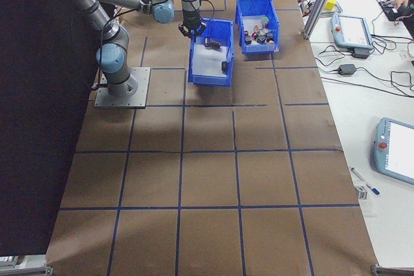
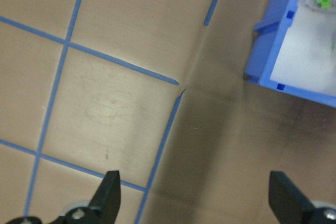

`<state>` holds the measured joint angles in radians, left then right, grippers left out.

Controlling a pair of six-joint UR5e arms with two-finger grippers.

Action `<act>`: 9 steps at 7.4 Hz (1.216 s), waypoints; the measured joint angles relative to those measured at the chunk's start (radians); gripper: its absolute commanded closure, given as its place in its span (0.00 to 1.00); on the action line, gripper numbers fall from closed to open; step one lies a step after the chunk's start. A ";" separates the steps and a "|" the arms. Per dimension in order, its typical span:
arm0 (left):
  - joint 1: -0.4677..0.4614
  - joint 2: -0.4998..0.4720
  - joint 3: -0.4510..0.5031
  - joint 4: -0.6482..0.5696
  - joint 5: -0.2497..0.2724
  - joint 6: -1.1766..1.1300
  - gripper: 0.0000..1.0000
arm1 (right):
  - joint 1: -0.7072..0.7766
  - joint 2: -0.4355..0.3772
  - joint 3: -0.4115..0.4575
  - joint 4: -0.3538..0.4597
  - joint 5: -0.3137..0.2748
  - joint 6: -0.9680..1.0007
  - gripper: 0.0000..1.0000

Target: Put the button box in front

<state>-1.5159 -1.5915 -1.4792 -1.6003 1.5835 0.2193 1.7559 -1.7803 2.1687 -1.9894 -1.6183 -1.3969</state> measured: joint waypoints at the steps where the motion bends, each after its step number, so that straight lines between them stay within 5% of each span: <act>1: 0.002 0.010 -0.008 0.001 0.000 0.025 0.01 | 0.099 0.026 -0.003 -0.041 0.000 0.105 0.86; 4: 0.005 0.041 -0.033 0.014 -0.008 -0.131 0.01 | 0.356 0.153 -0.016 -0.192 -0.016 0.340 0.86; 6: 0.009 0.046 -0.037 0.029 -0.004 -0.155 0.01 | 0.420 0.194 -0.014 -0.214 -0.026 0.386 0.84; 7: 0.015 0.047 -0.038 0.030 -0.003 -0.157 0.01 | 0.429 0.205 -0.014 -0.222 -0.029 0.393 0.73; 8: 0.022 0.048 -0.038 0.029 -0.003 -0.158 0.01 | 0.432 0.210 -0.015 -0.231 -0.031 0.397 0.01; 9: 0.025 0.049 -0.038 0.027 -0.002 -0.158 0.01 | 0.433 0.212 -0.014 -0.233 -0.034 0.402 0.00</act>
<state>-1.4911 -1.5430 -1.5173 -1.5729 1.5816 0.0614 2.1891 -1.5683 2.1550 -2.2219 -1.6520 -0.9951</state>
